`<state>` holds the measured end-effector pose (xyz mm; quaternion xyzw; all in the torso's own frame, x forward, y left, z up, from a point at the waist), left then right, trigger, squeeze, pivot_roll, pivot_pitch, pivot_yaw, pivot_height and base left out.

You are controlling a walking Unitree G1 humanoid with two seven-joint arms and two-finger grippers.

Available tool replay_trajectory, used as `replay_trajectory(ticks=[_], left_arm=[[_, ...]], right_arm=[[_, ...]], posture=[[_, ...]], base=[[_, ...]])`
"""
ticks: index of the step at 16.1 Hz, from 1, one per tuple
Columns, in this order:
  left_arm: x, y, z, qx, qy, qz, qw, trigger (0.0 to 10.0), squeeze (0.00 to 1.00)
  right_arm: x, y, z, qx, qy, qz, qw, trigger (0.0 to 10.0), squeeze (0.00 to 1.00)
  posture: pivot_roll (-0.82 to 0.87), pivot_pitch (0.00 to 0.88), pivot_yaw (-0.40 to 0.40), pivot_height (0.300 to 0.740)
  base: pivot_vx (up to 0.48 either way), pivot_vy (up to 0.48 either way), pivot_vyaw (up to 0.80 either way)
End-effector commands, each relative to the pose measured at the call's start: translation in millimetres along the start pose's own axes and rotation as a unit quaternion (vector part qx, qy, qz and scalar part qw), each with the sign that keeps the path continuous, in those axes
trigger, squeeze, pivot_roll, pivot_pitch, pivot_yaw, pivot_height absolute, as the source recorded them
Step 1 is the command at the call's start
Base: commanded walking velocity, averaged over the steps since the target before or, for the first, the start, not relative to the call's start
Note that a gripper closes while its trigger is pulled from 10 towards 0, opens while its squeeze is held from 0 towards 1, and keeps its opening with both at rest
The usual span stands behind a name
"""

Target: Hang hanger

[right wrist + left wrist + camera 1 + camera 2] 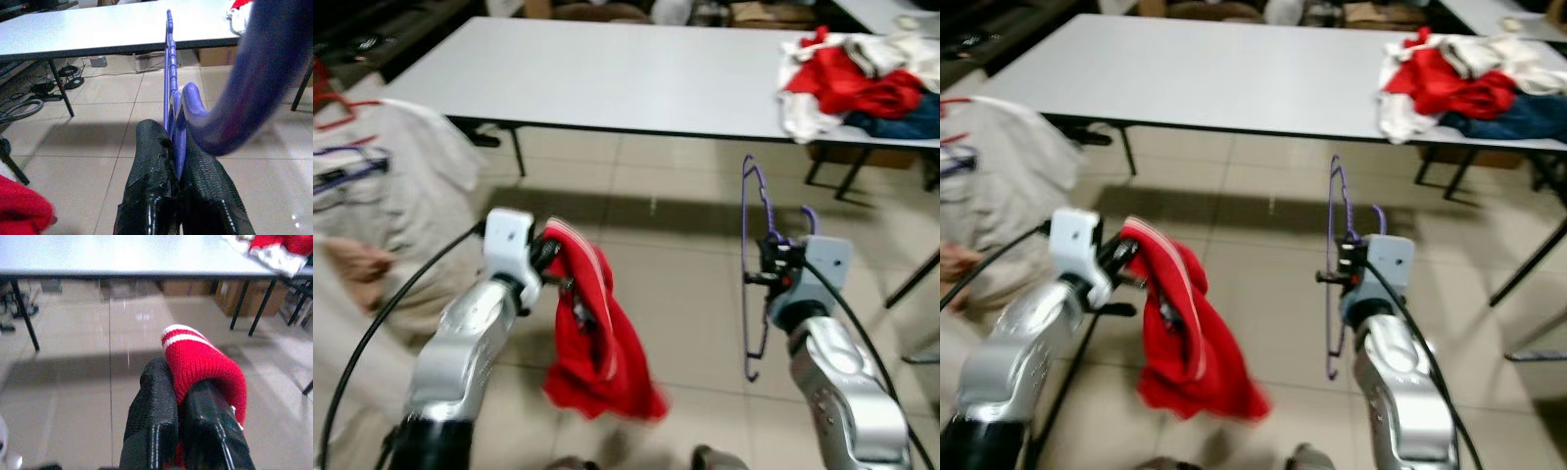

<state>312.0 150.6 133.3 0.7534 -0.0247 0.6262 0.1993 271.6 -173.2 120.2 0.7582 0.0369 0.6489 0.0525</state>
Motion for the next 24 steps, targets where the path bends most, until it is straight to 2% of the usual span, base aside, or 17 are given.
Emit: replay_trajectory(ticks=[1, 3, 5, 9, 11, 13, 15, 16, 18, 20, 24], left_arm=[[6, -1.4, 1.1, -0.001, 0.011, 0.009, 1.000, 10.0, 0.00], [5, 5.3, 7.1, -0.006, 0.010, 0.003, 1.000, 10.0, 0.00], [7, 4.8, 6.6, 0.003, 0.015, -0.004, 1.000, 10.0, 0.00], [9, 3.6, 0.2, 0.000, 0.024, 0.009, 1.000, 10.0, 0.00], [9, -1.8, -4.0, 0.006, 0.026, 0.011, 1.000, 10.0, 0.00], [12, -7.6, -0.8, 0.006, 0.028, 0.008, 1.000, 10.0, 0.00], [15, -6.3, 5.0, -0.002, 0.030, 0.007, 1.000, 10.0, 0.00], [19, 0.2, 12.3, -0.016, 0.033, 0.006, 0.999, 10.0, 0.00], [20, 2.2, 15.4, -0.017, 0.036, 0.003, 0.999, 10.0, 0.00], [17, -0.5, 12.5, -0.008, 0.036, -0.002, 0.999, 10.0, 0.00], [14, -5.9, 9.8, -0.001, 0.034, 0.000, 0.999, 10.0, 0.00]], right_arm=[[1, 1.5, -3.1, -0.008, 0.004, 0.001, 1.000, 10.0, 0.00], [-3, 7.9, -8.7, -0.015, -0.008, 0.008, 1.000, 10.0, 0.00], [-6, 10.1, -8.9, -0.018, -0.013, 0.015, 1.000, 10.0, 0.00], [-4, -1.0, 2.3, 0.012, -0.013, 0.017, 1.000, 10.0, 0.00], [-4, -5.9, 3.1, 0.026, -0.014, 0.021, 0.999, 10.0, 0.00], [-3, -5.4, 0.6, 0.018, -0.005, 0.000, 1.000, 10.0, 0.00], [-2, -4.1, -2.6, 0.017, 0.000, -0.010, 1.000, 10.0, 0.00], [-4, 3.8, -6.6, 0.001, 0.000, -0.015, 1.000, 10.0, 0.00], [-5, 5.9, -6.3, -0.002, -0.003, -0.009, 1.000, 10.0, 0.00], [1, -1.0, 1.7, 0.021, 0.005, -0.022, 1.000, 10.0, 0.00], [3, -5.3, 4.8, 0.036, 0.008, -0.031, 0.999, 10.0, 0.00]], posture=[[-0.07, 0.062, 0.065, 0.740], [-0.07, 0.057, 0.072, 0.740], [-0.06, 0.049, 0.069, 0.740], [-0.01, 0.047, 0.039, 0.740], [-0.01, 0.048, 0.040, 0.740], [-0.05, 0.039, 0.066, 0.740], [-0.06, 0.030, 0.082, 0.740], [-0.07, 0.021, 0.092, 0.740], [-0.07, 0.013, 0.096, 0.740], [-0.05, 0.018, 0.076, 0.740], [-0.05, 0.023, 0.069, 0.740]], base=[[0.000, 0.371, 0.00], [0.000, 0.186, 0.00], [0.000, 0.000, 0.00], [0.000, 0.000, 0.00], [0.247, 0.000, 0.00], [0.347, 0.000, 0.00], [0.349, 0.000, 0.00], [0.356, 0.000, 0.00], [0.354, 0.000, 0.00], [0.356, 0.000, 0.00], [0.354, 0.000, 0.00]])
Point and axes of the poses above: a point about 5 cm out from each wrist's last joint towards the gripper, its own z axis pointing out of the wrist towards the gripper, its own x axis along the axis of the wrist's last joint, y = z × x, the point moved 2 cm from there along z, pointing out of the wrist towards the gripper, and after that the axes turned 13 degrees about -z, right-handed, at the moved point
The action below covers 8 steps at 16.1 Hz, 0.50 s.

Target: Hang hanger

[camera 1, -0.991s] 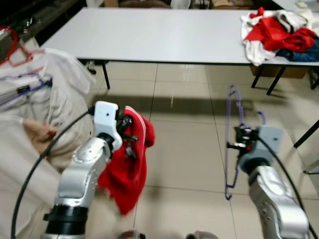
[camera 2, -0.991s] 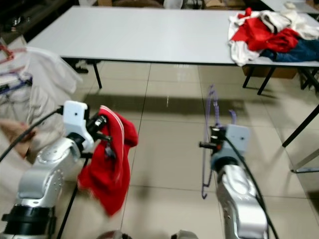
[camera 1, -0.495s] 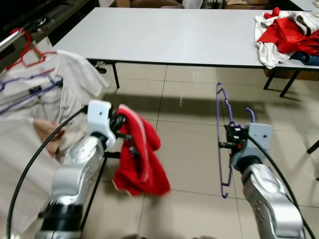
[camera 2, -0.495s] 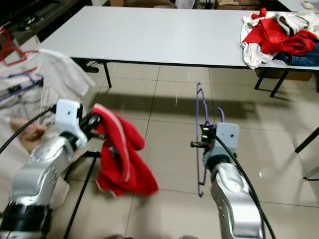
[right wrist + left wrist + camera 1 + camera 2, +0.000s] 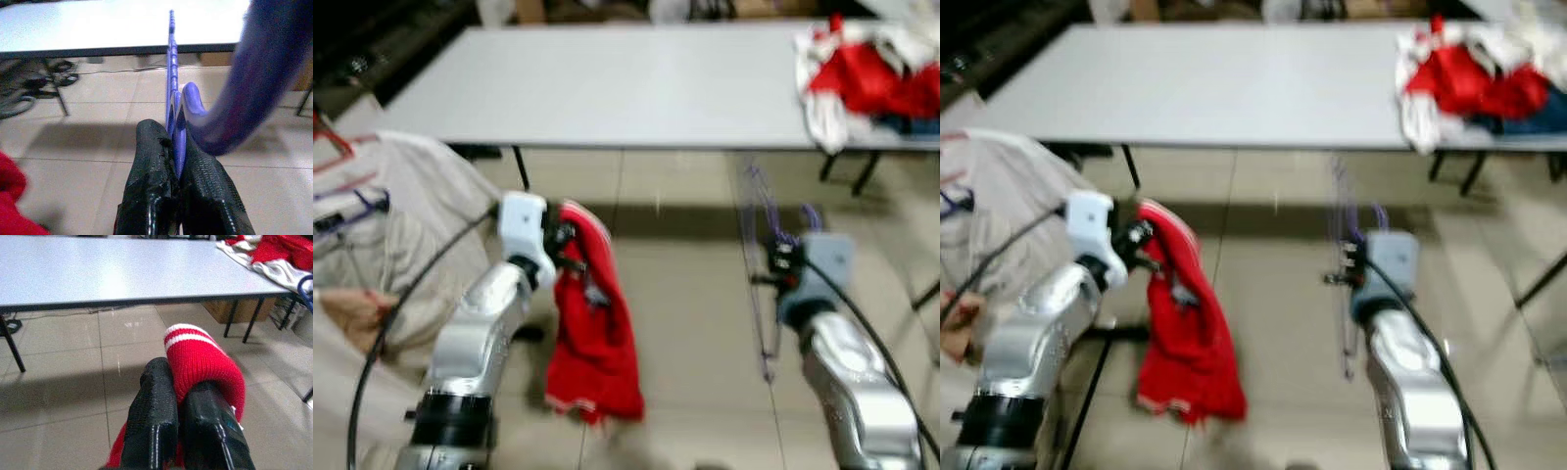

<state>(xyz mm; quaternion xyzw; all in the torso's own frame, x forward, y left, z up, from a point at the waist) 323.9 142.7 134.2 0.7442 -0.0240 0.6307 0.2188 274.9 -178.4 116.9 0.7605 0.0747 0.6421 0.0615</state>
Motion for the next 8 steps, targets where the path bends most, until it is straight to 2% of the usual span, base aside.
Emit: replay_trajectory(ticks=[1, 8], left_arm=[[13.0, -10.8, -3.7, 0.016, 0.024, 0.013, 1.000, 10.0, 0.00], [15.2, -8.7, 1.6, 0.010, 0.027, 0.015, 0.999, 10.0, 0.00]], right_arm=[[5.0, -9.9, 0.3, 0.017, 0.012, 0.003, 1.000, 10.0, 0.00], [5.9, -9.4, 0.9, 0.011, 0.015, 0.008, 1.000, 10.0, 0.00]], posture=[[-0.06, 0.019, 0.073, 0.740], [-0.06, 0.018, 0.077, 0.740]], base=[[0.352, 0.000, 0.00], [0.349, 0.000, 0.00]])
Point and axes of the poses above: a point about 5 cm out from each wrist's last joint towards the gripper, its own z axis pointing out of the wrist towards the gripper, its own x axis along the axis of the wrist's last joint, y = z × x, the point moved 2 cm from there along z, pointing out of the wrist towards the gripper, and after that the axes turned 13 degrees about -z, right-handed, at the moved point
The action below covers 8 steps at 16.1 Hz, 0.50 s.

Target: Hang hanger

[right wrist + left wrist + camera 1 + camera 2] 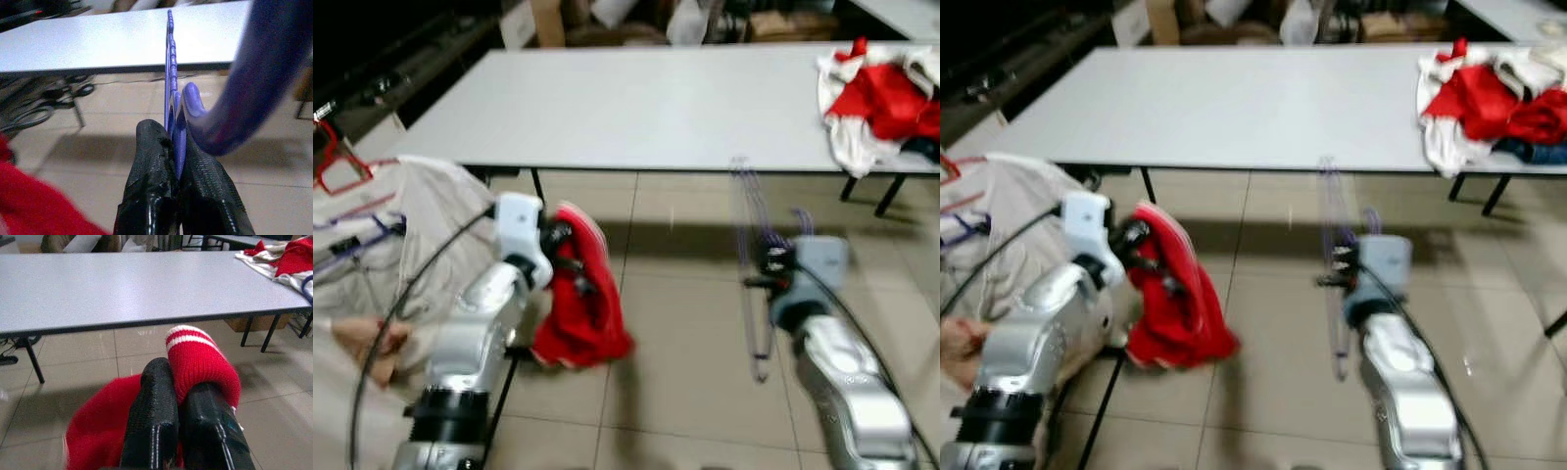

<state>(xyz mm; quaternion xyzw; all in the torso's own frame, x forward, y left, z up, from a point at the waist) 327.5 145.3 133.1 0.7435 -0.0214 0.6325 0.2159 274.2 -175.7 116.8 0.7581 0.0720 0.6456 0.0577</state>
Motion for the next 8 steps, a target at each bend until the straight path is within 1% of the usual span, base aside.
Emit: replay_trajectory(ticks=[1, 5, 8], left_arm=[[15.1, -5.1, -0.9, 0.006, 0.025, 0.015, 1.000, 10.0, 0.00], [16.8, -7.1, -3.3, 0.009, 0.027, 0.018, 0.999, 10.0, 0.00], [18.4, -8.5, -2.4, 0.010, 0.028, 0.021, 0.999, 10.0, 0.00]], right_arm=[[5.3, -6.5, 2.2, 0.010, 0.011, 0.003, 1.000, 10.0, 0.00], [7.0, -9.7, 6.1, 0.019, 0.015, 0.001, 1.000, 10.0, 0.00], [7.1, -11.7, 7.2, 0.021, 0.016, 0.000, 1.000, 10.0, 0.00]], posture=[[-0.06, 0.018, 0.077, 0.740], [-0.04, 0.018, 0.069, 0.740], [-0.04, 0.015, 0.074, 0.740]], base=[[0.349, 0.000, 0.00], [0.346, 0.000, 0.00], [0.347, 0.000, 0.00]])
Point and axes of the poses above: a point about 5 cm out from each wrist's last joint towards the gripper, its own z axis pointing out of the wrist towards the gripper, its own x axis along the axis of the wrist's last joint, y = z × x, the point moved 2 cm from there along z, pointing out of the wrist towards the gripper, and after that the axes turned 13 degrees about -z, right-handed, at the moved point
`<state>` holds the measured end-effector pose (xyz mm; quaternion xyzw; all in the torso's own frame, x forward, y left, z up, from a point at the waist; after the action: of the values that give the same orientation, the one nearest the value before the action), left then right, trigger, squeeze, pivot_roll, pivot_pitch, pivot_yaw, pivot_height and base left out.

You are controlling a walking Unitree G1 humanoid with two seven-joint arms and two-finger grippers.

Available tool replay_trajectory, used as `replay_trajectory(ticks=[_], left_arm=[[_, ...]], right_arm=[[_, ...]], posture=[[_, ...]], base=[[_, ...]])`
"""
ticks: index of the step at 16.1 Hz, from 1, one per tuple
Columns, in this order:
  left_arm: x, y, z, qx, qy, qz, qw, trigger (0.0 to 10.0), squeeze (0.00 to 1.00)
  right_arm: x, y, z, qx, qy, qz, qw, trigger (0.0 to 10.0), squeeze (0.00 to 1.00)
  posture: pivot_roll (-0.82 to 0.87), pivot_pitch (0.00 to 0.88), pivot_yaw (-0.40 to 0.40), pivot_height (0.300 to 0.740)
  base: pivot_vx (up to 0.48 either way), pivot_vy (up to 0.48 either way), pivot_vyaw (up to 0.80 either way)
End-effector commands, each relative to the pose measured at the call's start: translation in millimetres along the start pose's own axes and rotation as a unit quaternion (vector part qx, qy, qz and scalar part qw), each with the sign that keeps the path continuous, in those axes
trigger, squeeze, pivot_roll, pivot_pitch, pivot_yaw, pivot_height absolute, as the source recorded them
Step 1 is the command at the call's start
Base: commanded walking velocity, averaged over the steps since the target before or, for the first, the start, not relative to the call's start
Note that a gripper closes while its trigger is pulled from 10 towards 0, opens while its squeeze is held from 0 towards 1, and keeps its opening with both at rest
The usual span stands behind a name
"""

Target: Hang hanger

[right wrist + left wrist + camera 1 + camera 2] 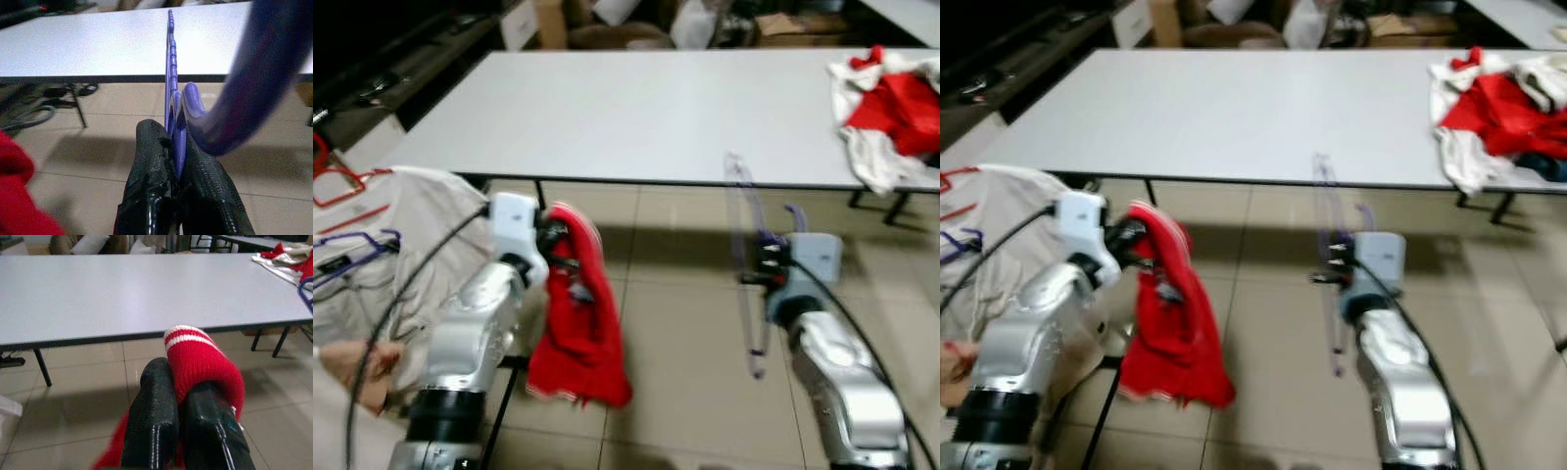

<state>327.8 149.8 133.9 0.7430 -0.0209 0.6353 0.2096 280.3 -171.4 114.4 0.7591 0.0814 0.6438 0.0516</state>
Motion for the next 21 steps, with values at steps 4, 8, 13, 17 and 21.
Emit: replay_trajectory(ticks=[4, 8, 13, 17, 21], left_arm=[[17, -2.9, 0.5, 0.002, 0.027, 0.016, 1.000, 10.0, 0.00], [19, -0.9, 3.1, -0.004, 0.030, 0.019, 0.999, 10.0, 0.00], [28, 3.2, 4.9, -0.018, 0.039, 0.027, 0.999, 10.0, 0.00], [27, 1.7, 3.9, -0.016, 0.037, 0.028, 0.999, 10.0, 0.00], [35, 3.4, 4.0, -0.026, 0.040, 0.042, 0.998, 10.0, 0.00]], right_arm=[[7, -8.6, 2.4, 0.014, 0.018, -0.006, 1.000, 10.0, 0.00], [8, -13.1, 3.9, 0.031, 0.018, 0.008, 0.999, 10.0, 0.00], [15, -14.5, 4.4, 0.045, 0.036, -0.013, 0.998, 10.0, 0.00], [15, -11.0, 2.3, 0.044, 0.039, -0.021, 0.998, 10.0, 0.00], [23, -16.8, -0.8, 0.103, 0.057, -0.035, 0.992, 10.0, 0.00]], posture=[[-0.04, 0.005, 0.077, 0.740], [-0.04, 0.000, 0.081, 0.740], [-0.04, 0.000, 0.083, 0.740], [-0.04, 0.002, 0.082, 0.740], [-0.03, 0.008, 0.087, 0.740]], base=[[0.347, 0.000, 0.00], [0.346, 0.000, -0.20], [0.347, 0.000, -0.48], [0.346, 0.000, 0.00], [0.346, 0.000, 0.00]])
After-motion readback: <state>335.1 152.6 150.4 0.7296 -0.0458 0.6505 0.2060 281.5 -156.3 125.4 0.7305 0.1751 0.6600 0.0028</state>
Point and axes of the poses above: a point about 5 cm out from each wrist's last joint towards the gripper, its own z axis pointing out of the wrist towards the gripper, its own x axis along the axis of the wrist's last joint, y = z × x, the point moved 2 cm from there along z, pointing out of the wrist towards the gripper, and after that the axes turned 13 degrees about -z, right-handed, at the moved point
